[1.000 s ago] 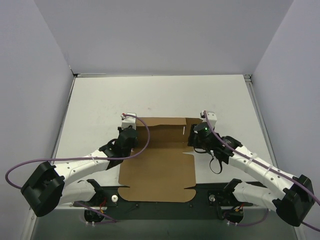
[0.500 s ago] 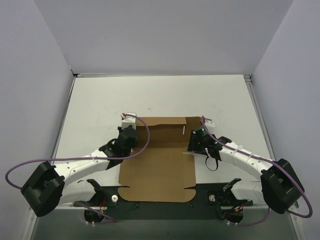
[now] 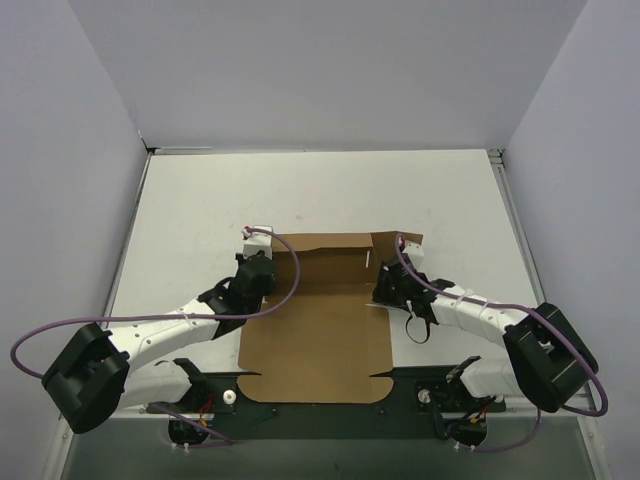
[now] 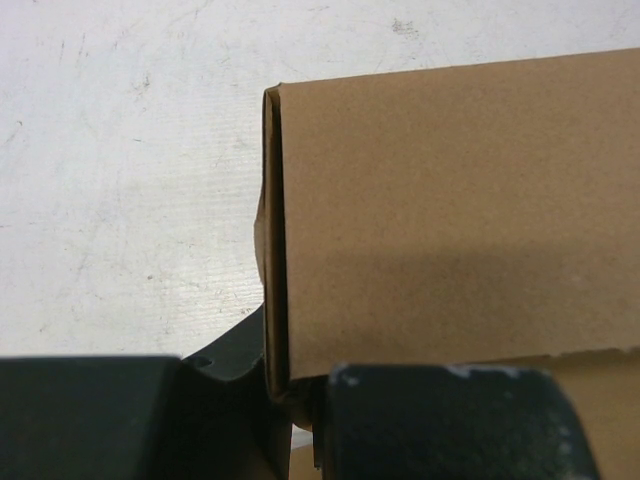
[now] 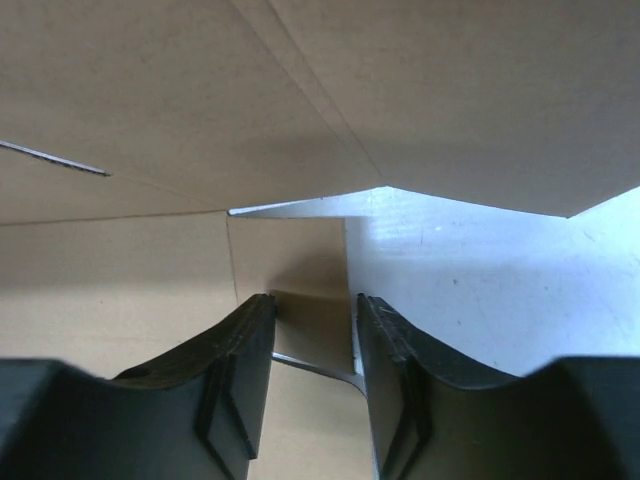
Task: Fold the paper box
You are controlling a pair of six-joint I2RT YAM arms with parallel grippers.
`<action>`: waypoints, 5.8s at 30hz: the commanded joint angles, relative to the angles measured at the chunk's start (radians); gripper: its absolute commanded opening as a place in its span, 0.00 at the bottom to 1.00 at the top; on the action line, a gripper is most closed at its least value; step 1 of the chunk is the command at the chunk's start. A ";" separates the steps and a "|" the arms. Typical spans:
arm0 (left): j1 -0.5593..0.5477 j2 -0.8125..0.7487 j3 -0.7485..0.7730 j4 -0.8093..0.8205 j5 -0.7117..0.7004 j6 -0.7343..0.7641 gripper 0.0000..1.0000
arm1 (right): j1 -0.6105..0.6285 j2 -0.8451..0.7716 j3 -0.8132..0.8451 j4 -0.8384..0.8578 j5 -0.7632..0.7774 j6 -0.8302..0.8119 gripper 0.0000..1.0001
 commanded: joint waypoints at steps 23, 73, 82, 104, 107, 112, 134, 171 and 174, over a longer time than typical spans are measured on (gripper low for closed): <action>-0.002 0.018 0.002 -0.030 0.071 -0.010 0.00 | 0.305 0.009 0.098 -0.003 0.367 -0.013 0.29; -0.002 0.067 0.010 0.002 0.088 -0.015 0.00 | 0.309 0.101 0.052 0.129 0.238 0.142 0.24; 0.003 0.063 0.016 -0.025 0.068 -0.012 0.00 | 0.299 0.078 0.072 0.053 0.255 0.138 0.32; 0.208 -0.032 0.057 -0.099 0.159 0.089 0.00 | -0.234 -0.358 0.184 -0.306 -0.257 -0.249 0.69; 0.210 -0.028 0.062 -0.103 0.162 0.089 0.00 | -0.274 -0.317 0.190 -0.253 -0.328 -0.312 0.68; 0.210 -0.032 0.060 -0.107 0.162 0.089 0.00 | -0.274 -0.289 0.170 -0.193 -0.349 -0.373 0.68; 0.208 -0.029 0.043 -0.090 0.159 0.063 0.00 | -0.021 -0.159 0.100 0.053 -0.065 -0.490 0.05; 0.089 -0.055 -0.038 0.024 0.116 0.020 0.00 | 0.356 -0.128 0.195 -0.012 0.221 -0.171 0.00; 0.055 -0.040 -0.037 0.033 0.111 0.019 0.00 | 0.359 -0.111 0.201 0.003 0.220 -0.182 0.00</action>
